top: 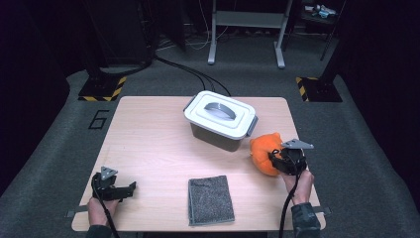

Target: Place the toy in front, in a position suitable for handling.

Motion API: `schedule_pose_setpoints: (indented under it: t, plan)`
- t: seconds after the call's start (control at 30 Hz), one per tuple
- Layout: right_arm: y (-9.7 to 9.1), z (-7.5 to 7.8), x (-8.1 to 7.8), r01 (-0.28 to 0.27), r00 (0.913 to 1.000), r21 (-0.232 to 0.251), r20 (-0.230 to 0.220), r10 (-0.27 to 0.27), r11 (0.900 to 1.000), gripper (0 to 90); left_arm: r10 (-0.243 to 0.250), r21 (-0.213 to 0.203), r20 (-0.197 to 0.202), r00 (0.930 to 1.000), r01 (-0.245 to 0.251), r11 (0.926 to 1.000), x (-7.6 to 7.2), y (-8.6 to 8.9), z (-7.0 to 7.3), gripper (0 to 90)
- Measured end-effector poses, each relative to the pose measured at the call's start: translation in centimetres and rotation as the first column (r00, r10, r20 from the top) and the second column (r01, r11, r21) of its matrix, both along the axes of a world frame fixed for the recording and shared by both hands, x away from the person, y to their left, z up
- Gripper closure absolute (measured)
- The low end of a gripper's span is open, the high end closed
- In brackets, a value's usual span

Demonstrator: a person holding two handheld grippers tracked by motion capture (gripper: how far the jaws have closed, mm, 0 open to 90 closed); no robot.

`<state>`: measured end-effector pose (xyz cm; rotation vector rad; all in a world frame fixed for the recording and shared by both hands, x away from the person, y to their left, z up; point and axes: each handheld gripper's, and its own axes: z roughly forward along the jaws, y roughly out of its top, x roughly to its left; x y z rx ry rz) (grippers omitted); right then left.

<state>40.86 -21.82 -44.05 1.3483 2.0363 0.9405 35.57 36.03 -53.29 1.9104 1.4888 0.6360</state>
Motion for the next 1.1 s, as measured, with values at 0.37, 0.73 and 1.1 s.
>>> schedule_pose_setpoints:
  t: [0.37, 0.73, 1.1]
  plan:
    - [-0.2, -0.7, 2.0, 0.059, 0.9983, -0.004, -0.002, -0.059, 0.9983, 56.4, 0.0, 0.0, 0.0, 1.0, 0.0, 1.0, 0.0, 0.0, 0.0, 0.2]
    - [-0.4, -1.9, 2.8, 0.085, 0.9957, 0.01, -0.037, -0.085, 0.9963, 38.8, -0.001, 0.0, 0.0, 1.0, 0.001, 1.0, 0.0, 0.0, 0.0, 0.3]
    - [-0.7, 0.8, 0.9, 0.025, 0.9996, 0.085, 0.013, -0.026, 0.9961, 13.5, -0.001, 0.0, 0.0, 1.0, 0.001, 1.0, 0.0, 0.0, 0.0, 0.3]
